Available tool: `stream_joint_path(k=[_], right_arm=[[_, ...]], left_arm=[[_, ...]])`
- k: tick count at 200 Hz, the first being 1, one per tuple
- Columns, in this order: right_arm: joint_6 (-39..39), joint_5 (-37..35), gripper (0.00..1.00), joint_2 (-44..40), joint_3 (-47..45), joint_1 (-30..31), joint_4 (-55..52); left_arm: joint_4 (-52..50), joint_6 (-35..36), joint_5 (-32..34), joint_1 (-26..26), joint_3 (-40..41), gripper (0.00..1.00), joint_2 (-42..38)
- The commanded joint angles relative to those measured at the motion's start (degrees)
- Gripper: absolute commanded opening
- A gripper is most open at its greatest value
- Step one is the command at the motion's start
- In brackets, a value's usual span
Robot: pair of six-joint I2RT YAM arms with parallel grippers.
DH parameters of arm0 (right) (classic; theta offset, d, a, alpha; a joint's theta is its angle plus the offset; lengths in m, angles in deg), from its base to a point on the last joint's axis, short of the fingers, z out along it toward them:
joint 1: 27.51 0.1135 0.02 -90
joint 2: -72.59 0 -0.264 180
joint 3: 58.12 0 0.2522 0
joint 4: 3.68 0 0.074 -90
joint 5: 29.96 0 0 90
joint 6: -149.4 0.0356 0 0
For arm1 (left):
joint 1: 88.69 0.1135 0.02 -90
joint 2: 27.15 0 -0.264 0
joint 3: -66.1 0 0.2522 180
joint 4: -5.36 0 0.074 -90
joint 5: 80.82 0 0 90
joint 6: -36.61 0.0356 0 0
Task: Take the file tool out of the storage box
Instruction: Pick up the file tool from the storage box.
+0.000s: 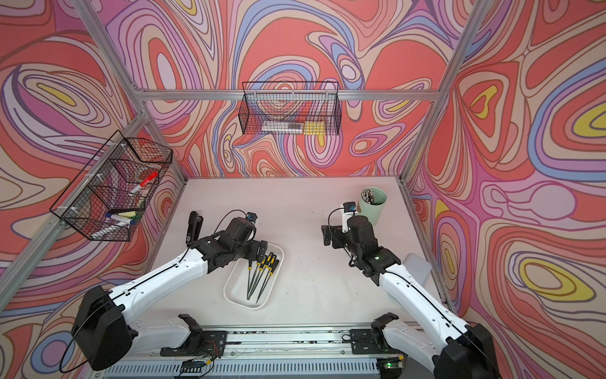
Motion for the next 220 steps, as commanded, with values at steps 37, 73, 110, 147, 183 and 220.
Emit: stream_joint_path(k=[37,73,110,147,183,220], right_arm=[[0.39,1.91,0.98,1.22,0.01,0.41,-1.34],[0.22,1.96,0.98,1.58,0.60,0.49,-1.69],[0.04,2.41,0.98,2.37,1.31,0.49,-1.98],[0.20,3.01,0.98,2.67,1.31,0.48,-2.14],[0.28,2.87,0.98,2.82,1.57,0.46,-2.58],[1.09,2.81,0.98,3.60,2.70,0.44,-3.82]], left_arm=[[-5.35,-2.27,3.95,-0.37,-2.24,0.82,2.92],[-6.02,-2.88,6.11,-0.36,-3.01,0.72,3.67],[-6.98,-2.46,7.13,-0.36,-3.83,0.62,4.70],[-8.03,-2.49,7.44,-0.36,-4.42,0.58,6.13],[-8.11,-2.54,7.62,-0.36,-5.20,0.56,7.23],[-9.59,-3.50,8.13,-0.36,-7.06,0.50,8.77]])
